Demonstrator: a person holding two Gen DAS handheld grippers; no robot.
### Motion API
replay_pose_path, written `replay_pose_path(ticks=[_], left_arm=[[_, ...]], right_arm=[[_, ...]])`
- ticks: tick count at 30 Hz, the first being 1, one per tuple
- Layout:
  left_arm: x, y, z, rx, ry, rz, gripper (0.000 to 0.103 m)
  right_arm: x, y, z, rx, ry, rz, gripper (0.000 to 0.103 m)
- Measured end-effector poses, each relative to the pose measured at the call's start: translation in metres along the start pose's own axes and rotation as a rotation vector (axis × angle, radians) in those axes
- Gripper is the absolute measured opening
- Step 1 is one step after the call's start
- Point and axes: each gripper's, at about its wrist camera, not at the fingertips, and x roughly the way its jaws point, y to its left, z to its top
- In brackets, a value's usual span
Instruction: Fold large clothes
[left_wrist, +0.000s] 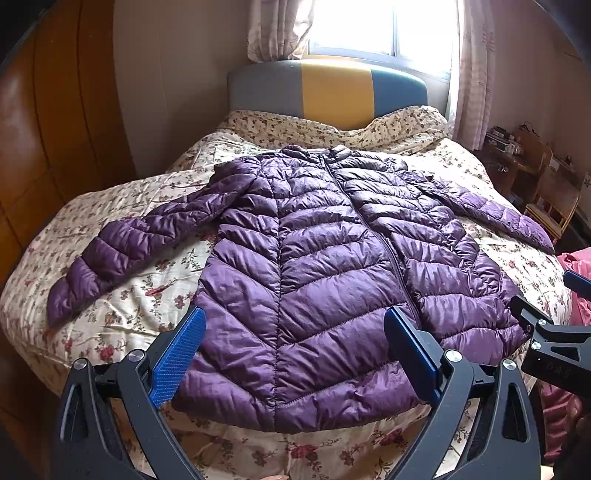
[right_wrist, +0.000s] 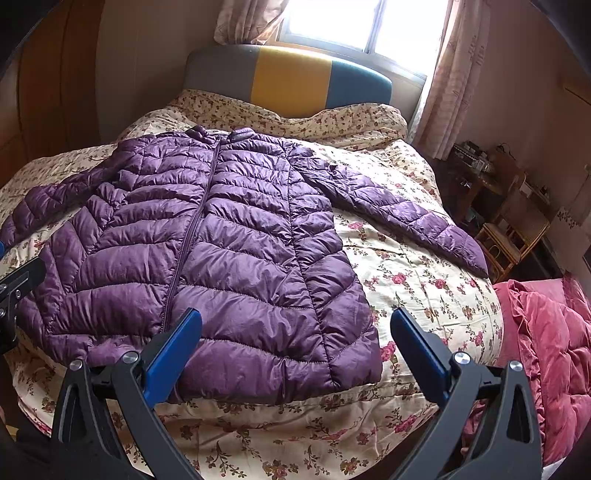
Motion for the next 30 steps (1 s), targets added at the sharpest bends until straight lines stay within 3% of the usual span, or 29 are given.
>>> replay_pose_path(ticks=[30], left_arm=[[0.0023, 0.002, -0.0006, -0.01, 0.007, -0.005, 0.096]], right_arm=[[0.0037, -0.0011, -0.0027, -0.001, 0.006, -0.007, 0.101]])
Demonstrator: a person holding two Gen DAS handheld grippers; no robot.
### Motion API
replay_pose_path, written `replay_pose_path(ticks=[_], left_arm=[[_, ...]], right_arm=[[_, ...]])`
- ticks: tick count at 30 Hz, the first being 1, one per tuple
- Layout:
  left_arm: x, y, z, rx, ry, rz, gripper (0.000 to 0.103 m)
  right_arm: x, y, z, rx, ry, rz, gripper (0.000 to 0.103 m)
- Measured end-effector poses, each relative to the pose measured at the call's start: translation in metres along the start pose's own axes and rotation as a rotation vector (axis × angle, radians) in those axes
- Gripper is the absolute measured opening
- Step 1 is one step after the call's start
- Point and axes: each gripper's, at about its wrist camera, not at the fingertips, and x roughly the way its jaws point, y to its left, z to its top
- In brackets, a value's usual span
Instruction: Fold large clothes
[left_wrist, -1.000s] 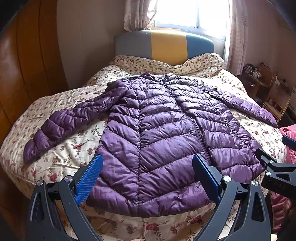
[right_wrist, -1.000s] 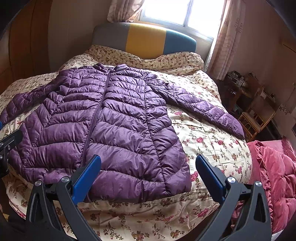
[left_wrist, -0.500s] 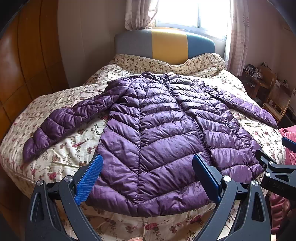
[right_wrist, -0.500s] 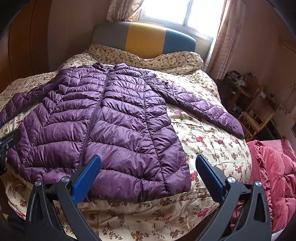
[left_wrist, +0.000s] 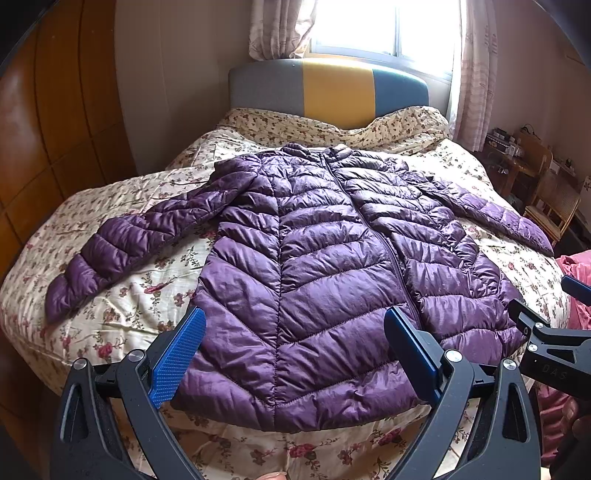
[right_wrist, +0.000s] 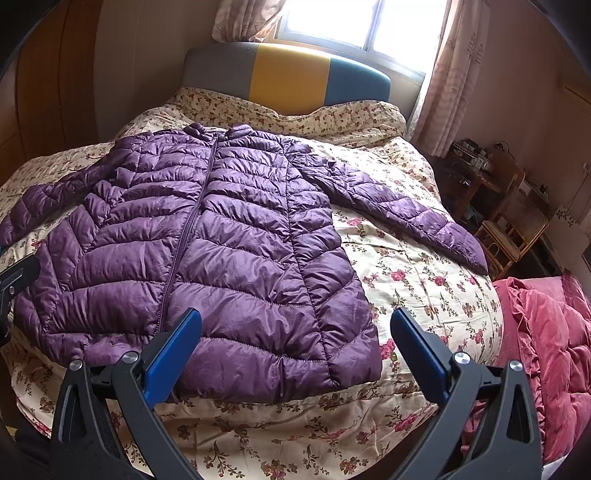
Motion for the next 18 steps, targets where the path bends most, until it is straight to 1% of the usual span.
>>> replay_pose_path(ticks=[9, 18], left_arm=[[0.001, 0.0, 0.0, -0.003, 0.005, -0.001, 0.096], [0.01, 0.006, -0.003, -0.016, 0.034, 0.001, 0.096]], right_arm=[[0.002, 0.0, 0.0, 0.004, 0.003, -0.003, 0.101], [0.009, -0.002, -0.001, 0.008, 0.021, -0.01, 0.101]])
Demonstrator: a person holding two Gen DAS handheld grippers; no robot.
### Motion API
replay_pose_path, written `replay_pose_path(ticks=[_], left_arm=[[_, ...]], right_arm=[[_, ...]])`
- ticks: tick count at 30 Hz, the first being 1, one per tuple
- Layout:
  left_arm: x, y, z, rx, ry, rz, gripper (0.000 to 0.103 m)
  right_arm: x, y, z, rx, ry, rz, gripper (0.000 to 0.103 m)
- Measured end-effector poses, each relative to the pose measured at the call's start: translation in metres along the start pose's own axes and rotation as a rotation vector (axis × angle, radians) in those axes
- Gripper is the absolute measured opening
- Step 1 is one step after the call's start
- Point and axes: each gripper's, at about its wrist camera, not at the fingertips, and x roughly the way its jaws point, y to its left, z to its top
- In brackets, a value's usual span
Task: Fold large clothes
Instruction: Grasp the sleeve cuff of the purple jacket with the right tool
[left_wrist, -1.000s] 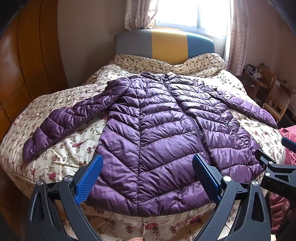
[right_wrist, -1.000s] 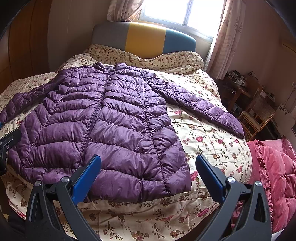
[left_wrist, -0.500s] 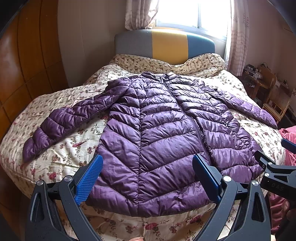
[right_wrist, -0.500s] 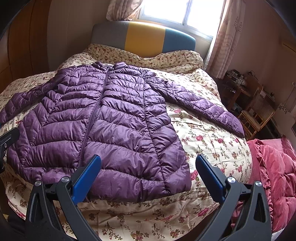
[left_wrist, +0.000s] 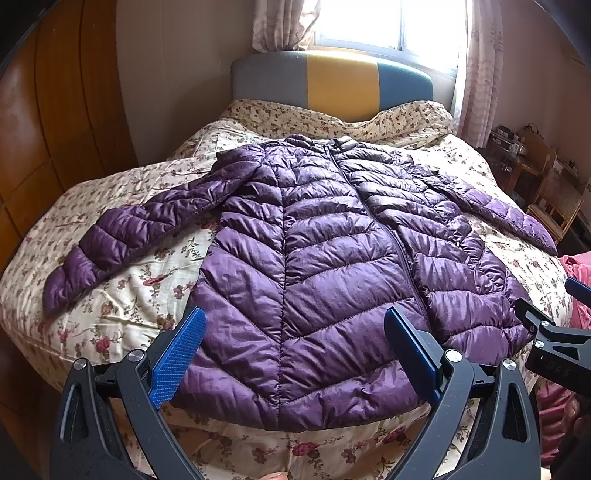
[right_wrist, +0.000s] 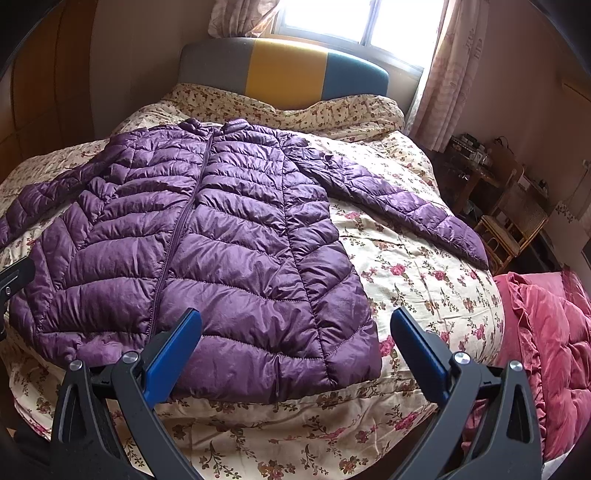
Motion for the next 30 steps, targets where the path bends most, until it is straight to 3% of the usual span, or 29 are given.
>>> replay_pose_path(ticks=[6, 9, 11, 15, 21, 27, 30], left_arm=[[0.01, 0.003, 0.001, 0.006, 0.02, -0.01, 0.096], [0.021, 0.01, 0.008, -0.027, 0.03, -0.11, 0.1], [0.035, 0.013, 0.019, -0.036, 0.058, -0.134, 0.1], [0.069, 0.016, 0.047, -0.013, 0.065, -0.126, 0.1], [0.121, 0.02, 0.083, -0.001, 0.084, -0.092, 0.1], [0.172, 0.025, 0.112, -0.015, 0.123, -0.088, 0.1], [0.194, 0.024, 0.122, -0.01, 0.139, -0.095, 0.1]], right_arm=[[0.012, -0.002, -0.001, 0.004, 0.028, -0.013, 0.101], [0.024, -0.016, 0.004, 0.04, 0.049, -0.029, 0.101], [0.039, -0.034, 0.011, 0.082, 0.07, -0.048, 0.101], [0.081, -0.093, 0.027, 0.208, 0.125, -0.084, 0.099], [0.163, -0.218, 0.039, 0.496, 0.238, -0.166, 0.079], [0.207, -0.322, 0.044, 0.778, 0.265, -0.264, 0.077], [0.22, -0.359, 0.046, 0.852, 0.274, -0.315, 0.077]])
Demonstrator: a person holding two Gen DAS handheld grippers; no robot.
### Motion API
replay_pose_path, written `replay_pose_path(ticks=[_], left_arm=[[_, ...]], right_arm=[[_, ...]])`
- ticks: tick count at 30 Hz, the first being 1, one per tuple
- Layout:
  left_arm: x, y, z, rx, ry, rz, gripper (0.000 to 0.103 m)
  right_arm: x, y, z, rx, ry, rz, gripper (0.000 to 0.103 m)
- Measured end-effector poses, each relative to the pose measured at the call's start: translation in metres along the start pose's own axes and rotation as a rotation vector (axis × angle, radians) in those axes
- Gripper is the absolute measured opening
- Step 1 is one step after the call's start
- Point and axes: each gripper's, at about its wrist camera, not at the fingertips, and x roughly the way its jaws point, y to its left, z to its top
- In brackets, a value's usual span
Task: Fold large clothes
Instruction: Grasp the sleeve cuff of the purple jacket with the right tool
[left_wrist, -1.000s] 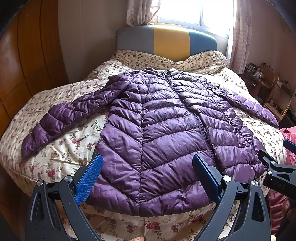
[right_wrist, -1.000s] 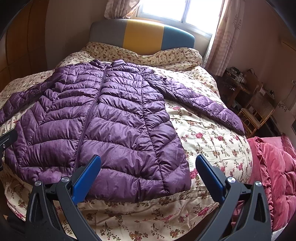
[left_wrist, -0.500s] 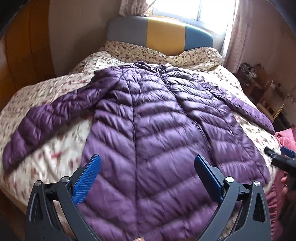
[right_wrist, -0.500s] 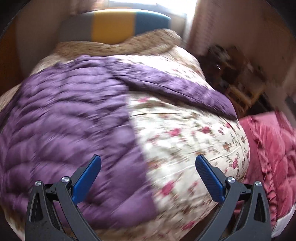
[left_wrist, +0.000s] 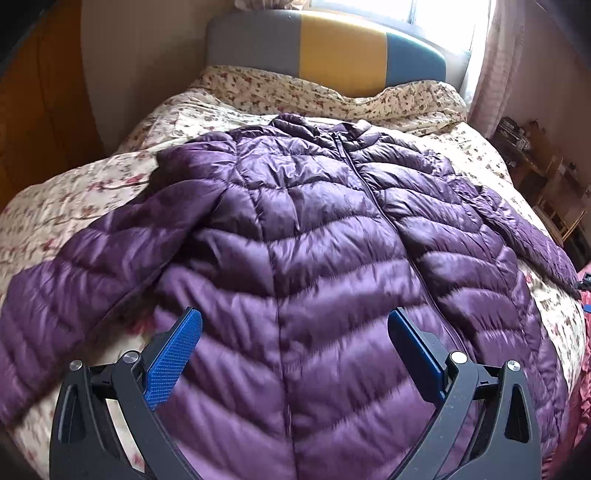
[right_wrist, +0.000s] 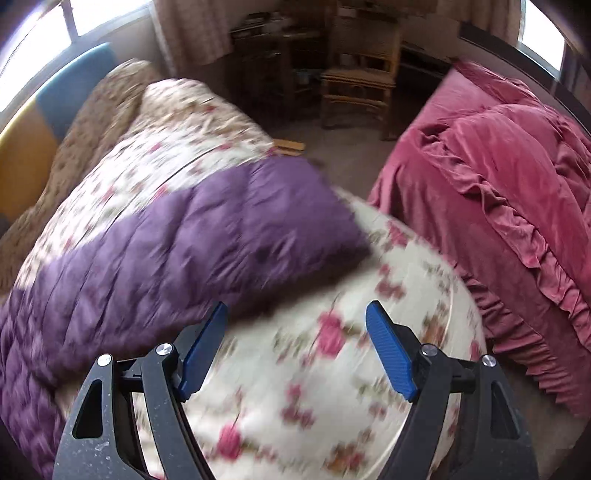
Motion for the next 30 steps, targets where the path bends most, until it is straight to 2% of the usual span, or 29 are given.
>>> replay_pose_path(ticks=[5, 7, 10, 12, 14, 20, 21, 26, 30], left_arm=[[0.03, 0.005, 0.021, -0.021, 0.015, 0.008, 0.1], [0.04, 0.005, 0.029, -0.021, 0.02, 0.017, 0.1], [0.059, 0.005, 0.042, -0.016, 0.022, 0.04, 0.1], [0.069, 0.003, 0.049, -0.014, 0.023, 0.046, 0.099], [0.078, 0.004, 0.054, -0.013, 0.026, 0.051, 0.095], [0.094, 0.012, 0.053, -0.035, 0.035, 0.045, 0.095], [0.094, 0.013, 0.052, -0.036, 0.031, 0.04, 0.095], [0.094, 0.018, 0.05, -0.046, 0.029, 0.02, 0.095], [0.091, 0.023, 0.05, -0.063, 0.032, -0.009, 0.095]], right_arm=[[0.022, -0.007, 0.023, 0.068, 0.042, -0.02, 0.076], [0.029, -0.003, 0.029, 0.064, 0.043, -0.024, 0.067], [0.035, 0.007, 0.036, 0.021, 0.02, -0.044, 0.045], [0.033, 0.021, 0.037, -0.038, 0.003, -0.054, 0.02], [0.03, 0.039, 0.038, -0.106, -0.034, -0.088, 0.015], [0.001, 0.106, 0.024, -0.326, -0.177, -0.128, 0.013], [-0.007, 0.132, 0.017, -0.385, -0.208, -0.126, 0.013], [-0.028, 0.199, -0.009, -0.528, -0.278, -0.08, 0.012], [-0.047, 0.254, -0.039, -0.641, -0.316, 0.002, 0.012]])
